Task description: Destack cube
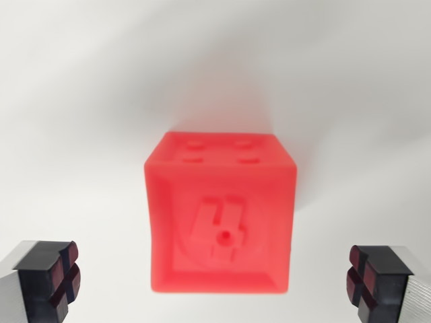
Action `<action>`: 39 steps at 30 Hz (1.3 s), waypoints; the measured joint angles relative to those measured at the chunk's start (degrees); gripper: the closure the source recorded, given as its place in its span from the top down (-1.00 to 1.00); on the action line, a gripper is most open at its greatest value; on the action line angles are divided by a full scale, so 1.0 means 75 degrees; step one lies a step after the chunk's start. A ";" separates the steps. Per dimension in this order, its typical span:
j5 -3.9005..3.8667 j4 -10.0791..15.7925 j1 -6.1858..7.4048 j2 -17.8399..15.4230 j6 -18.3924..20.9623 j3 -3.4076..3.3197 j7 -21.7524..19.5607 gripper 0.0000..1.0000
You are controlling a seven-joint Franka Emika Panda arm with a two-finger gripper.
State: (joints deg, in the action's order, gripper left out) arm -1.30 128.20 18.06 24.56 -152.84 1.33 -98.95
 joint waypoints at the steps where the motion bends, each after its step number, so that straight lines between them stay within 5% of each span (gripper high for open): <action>1: 0.0003 0.0016 -0.0001 -0.0078 0.0054 0.0002 0.0001 1.00; 21: 0.0075 0.0075 -0.0003 -0.1459 0.1368 0.0015 0.0039 1.00; 39: 0.0112 -0.0245 -0.0003 -0.2477 0.2701 0.0016 0.0064 1.00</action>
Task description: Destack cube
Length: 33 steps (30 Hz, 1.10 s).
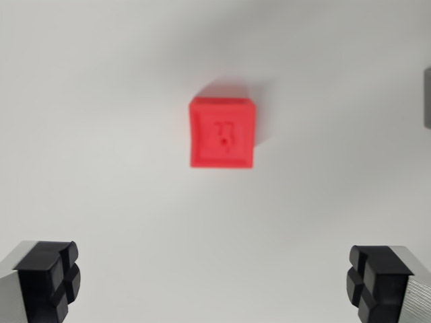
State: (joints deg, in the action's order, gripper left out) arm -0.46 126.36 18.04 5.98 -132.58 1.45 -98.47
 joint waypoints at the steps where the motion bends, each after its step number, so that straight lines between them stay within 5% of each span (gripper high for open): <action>1: 0.0001 -0.0029 0.0000 -0.0045 0.0071 0.0000 0.0001 1.00; 19: 0.0020 -0.0509 0.0000 -0.0617 0.1130 0.0000 0.0013 1.00; 33: 0.0023 -0.0716 0.0000 -0.0767 0.1486 0.0000 0.0016 1.00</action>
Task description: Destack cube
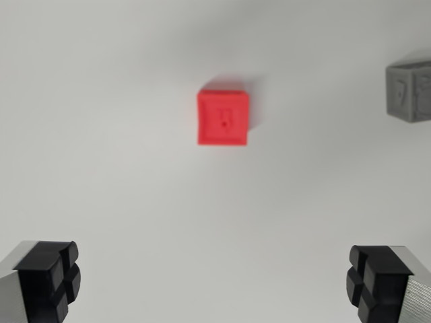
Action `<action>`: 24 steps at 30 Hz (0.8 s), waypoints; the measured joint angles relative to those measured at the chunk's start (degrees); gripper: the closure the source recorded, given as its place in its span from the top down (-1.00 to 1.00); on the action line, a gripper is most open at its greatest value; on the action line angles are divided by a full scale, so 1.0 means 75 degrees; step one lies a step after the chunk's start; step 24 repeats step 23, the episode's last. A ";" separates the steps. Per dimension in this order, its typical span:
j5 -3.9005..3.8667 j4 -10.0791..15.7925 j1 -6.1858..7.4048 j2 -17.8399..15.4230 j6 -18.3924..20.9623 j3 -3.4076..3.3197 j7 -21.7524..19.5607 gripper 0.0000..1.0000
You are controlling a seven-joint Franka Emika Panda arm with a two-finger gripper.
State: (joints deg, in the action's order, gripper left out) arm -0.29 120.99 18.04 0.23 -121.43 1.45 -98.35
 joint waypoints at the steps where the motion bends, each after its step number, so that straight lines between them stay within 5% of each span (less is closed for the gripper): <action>1: 0.0000 0.0001 0.0000 0.0002 -0.0003 -0.0001 0.0000 1.00; 24: 0.0000 0.0001 0.0000 0.0002 -0.0004 -0.0002 -0.0001 1.00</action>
